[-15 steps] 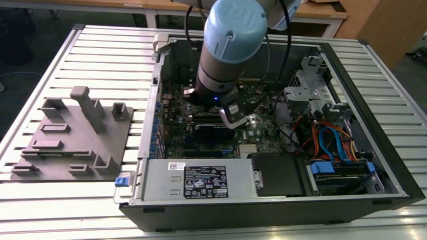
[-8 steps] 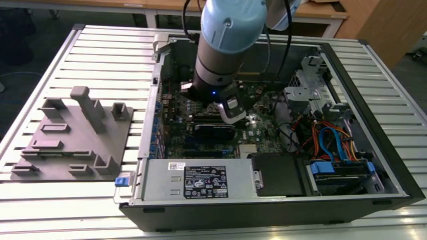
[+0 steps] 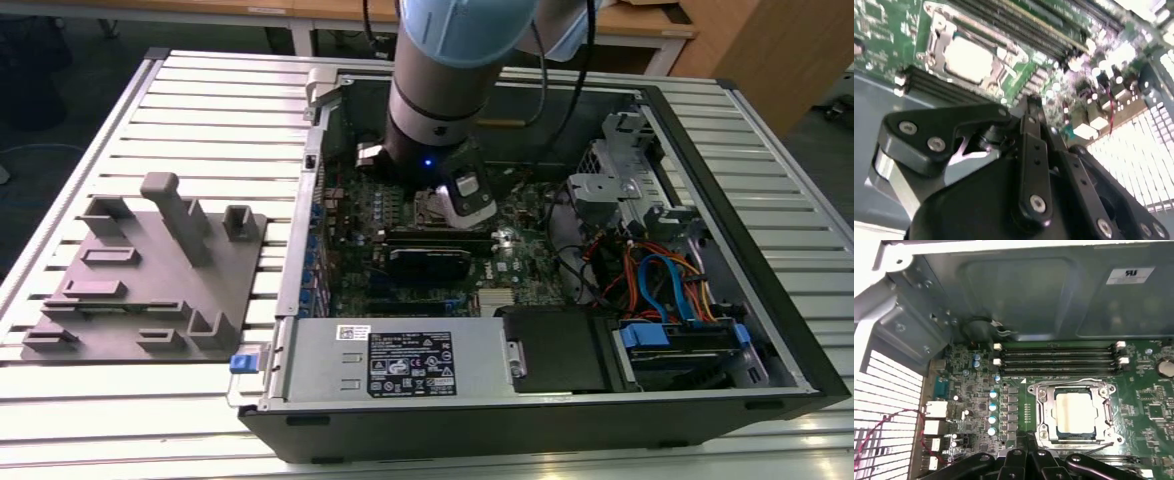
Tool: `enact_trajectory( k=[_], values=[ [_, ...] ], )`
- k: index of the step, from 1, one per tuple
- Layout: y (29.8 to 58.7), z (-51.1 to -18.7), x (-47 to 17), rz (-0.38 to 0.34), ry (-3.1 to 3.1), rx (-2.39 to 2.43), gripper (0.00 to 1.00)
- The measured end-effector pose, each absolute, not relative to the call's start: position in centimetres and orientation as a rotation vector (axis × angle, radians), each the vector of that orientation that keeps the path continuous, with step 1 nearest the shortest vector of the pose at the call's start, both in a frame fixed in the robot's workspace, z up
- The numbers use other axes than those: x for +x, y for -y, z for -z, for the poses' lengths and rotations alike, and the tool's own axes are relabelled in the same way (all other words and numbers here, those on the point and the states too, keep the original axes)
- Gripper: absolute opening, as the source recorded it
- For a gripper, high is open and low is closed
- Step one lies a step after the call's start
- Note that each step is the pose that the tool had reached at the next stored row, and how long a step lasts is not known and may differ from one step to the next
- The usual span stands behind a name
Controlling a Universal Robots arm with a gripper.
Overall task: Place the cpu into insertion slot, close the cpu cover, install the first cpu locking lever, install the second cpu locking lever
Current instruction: 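Install the second cpu locking lever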
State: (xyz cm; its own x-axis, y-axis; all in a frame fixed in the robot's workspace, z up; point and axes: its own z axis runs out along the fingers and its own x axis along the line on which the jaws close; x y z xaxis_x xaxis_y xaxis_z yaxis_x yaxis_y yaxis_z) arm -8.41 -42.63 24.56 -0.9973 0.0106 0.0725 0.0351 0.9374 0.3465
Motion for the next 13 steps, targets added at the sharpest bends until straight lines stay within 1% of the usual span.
enact_trajectory(
  k=[13],
  values=[
    [42.6,-24.3,-6.6,0.530,3.030,-0.086,0.10]
  ],
)
